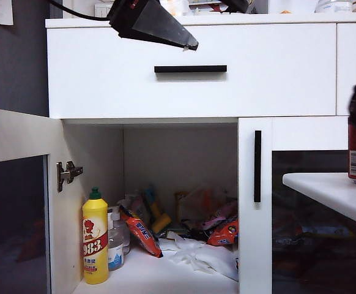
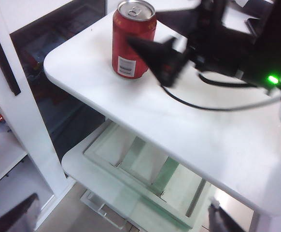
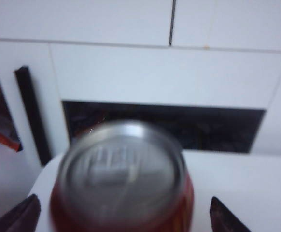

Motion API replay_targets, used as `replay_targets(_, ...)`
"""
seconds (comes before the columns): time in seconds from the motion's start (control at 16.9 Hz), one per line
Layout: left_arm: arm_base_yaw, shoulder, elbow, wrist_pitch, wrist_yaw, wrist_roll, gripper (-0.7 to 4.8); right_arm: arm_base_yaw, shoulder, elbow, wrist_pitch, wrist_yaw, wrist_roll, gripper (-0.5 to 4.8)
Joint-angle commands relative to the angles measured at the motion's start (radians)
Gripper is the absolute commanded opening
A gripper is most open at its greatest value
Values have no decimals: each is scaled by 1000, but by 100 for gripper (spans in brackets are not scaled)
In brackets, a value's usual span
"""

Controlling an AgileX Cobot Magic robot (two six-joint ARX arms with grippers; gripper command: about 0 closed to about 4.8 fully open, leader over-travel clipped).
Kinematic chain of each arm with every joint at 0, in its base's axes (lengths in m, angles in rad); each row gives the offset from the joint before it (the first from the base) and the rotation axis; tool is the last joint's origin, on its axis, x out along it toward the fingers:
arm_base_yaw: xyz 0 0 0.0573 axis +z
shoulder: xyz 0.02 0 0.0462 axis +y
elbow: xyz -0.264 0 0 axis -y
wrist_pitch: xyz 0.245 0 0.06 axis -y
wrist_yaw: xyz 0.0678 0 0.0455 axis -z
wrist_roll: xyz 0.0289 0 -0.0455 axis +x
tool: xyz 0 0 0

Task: Open the left door of the white cabinet, pick up a can of beverage from the table on the right, place it inside the cabinet, and finally close the cabinet door.

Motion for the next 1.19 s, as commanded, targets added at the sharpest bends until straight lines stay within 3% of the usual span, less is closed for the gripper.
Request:
replay_targets(0.06, 2, -3, 2, 16, 4, 0, 479, 0, 60, 50, 20, -2, -2, 479)
replay_targets(0.59, 2, -3, 2, 6, 5, -1, 479, 0, 92, 58, 27, -2, -1, 479)
replay_targets(0.65, 2, -3, 2, 0, 5, -1, 479, 0, 92, 58, 26, -2, 6, 403)
replay_targets(0.71, 2, -3, 2, -3, 5, -2, 479, 0, 92, 58, 26, -3, 6, 226)
replay_targets(0.77, 2, -3, 2, -6, 5, -4, 479, 1, 92, 58, 26, -3, 6, 160)
replay_targets(1.13, 1, -5, 2, -15, 5, -8, 479, 3, 89, 58, 64, -13, 6, 157)
replay_targets(1.19, 1, -11, 2, -15, 5, -10, 479, 3, 80, 58, 80, -51, 6, 157)
